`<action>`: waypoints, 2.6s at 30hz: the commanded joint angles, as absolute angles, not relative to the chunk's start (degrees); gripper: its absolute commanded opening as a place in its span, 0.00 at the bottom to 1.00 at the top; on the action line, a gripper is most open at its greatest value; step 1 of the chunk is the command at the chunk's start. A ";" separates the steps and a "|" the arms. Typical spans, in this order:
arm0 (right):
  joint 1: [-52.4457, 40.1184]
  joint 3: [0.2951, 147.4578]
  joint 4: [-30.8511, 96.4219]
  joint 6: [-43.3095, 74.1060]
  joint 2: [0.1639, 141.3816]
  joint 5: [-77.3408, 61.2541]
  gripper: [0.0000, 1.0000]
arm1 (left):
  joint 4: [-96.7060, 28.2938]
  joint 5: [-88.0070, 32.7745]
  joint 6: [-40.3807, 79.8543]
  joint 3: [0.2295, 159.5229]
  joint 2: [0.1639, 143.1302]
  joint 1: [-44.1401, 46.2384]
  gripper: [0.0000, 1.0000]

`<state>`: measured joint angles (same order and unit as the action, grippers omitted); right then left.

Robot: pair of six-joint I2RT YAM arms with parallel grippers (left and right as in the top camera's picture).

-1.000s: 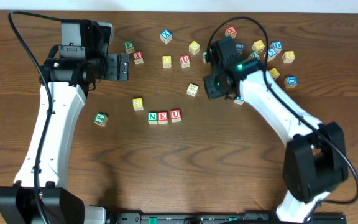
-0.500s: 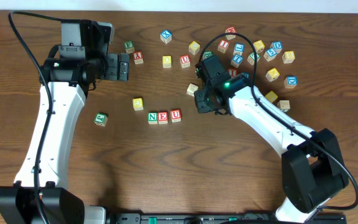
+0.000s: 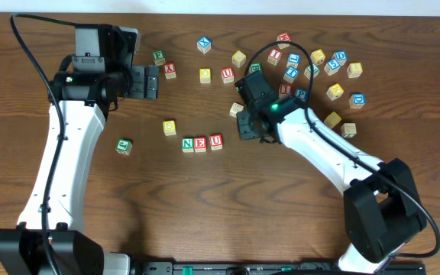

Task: Spell out NEURIPS
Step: 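Carry the green R block down toward the right of the red U, then lower the green R block beside the red U and align it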

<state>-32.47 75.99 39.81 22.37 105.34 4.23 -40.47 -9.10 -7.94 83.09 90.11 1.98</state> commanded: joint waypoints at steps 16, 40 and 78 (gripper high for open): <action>-35.68 69.01 34.98 27.86 106.15 5.63 0.16 | -40.49 -9.45 -8.56 84.55 89.86 1.78 0.98; -38.72 67.77 29.39 27.83 109.12 5.63 0.13 | -40.49 -9.45 -8.56 84.55 89.86 1.78 0.98; -38.72 67.83 24.60 26.65 110.65 1.72 0.17 | -40.49 -9.45 -8.56 84.55 89.86 1.78 0.98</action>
<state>-38.28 68.10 24.73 26.74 110.02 2.09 -40.47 -9.10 -7.94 83.09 90.11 1.98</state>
